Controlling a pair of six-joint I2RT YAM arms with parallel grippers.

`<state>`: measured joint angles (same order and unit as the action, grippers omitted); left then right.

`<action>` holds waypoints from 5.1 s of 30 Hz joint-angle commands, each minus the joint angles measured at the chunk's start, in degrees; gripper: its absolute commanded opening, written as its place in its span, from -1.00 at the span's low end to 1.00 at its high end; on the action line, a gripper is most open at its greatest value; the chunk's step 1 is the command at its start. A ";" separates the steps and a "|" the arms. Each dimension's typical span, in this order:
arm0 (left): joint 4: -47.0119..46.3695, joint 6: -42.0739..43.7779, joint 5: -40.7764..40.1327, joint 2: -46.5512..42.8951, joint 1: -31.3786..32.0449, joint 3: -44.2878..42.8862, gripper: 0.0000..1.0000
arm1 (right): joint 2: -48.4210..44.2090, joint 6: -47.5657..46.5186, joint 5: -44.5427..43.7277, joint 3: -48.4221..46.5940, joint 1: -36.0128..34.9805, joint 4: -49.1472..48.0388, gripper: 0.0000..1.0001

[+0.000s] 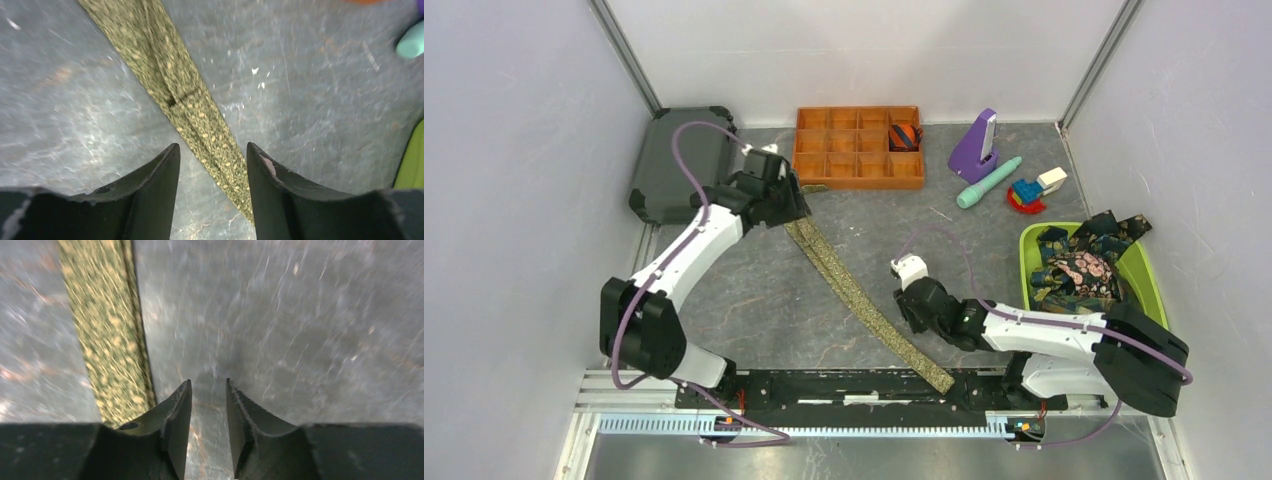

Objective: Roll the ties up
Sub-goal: Flatten out the tie at the center of the board.

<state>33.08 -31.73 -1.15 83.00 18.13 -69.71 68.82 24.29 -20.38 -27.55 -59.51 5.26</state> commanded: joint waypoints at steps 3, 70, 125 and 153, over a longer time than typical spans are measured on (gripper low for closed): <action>-4.26 -3.74 -4.56 5.49 8.00 3.80 0.05 | -1.22 0.40 7.36 6.76 0.03 -2.11 -0.38; -0.11 -33.30 -15.80 -24.61 40.48 36.23 -0.22 | 61.95 -3.03 46.50 -72.30 13.37 -7.34 -0.81; 2.00 -19.09 -20.36 -14.67 41.77 30.35 -0.26 | 0.01 6.09 4.59 -6.39 26.54 -1.65 0.04; -11.26 -16.53 -19.89 -1.14 41.88 22.06 -0.32 | -16.78 12.93 -10.63 9.27 28.49 8.16 0.43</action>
<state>25.65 -50.83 -20.38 80.20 59.88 -48.03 52.58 38.61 -27.29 -15.31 -31.35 11.35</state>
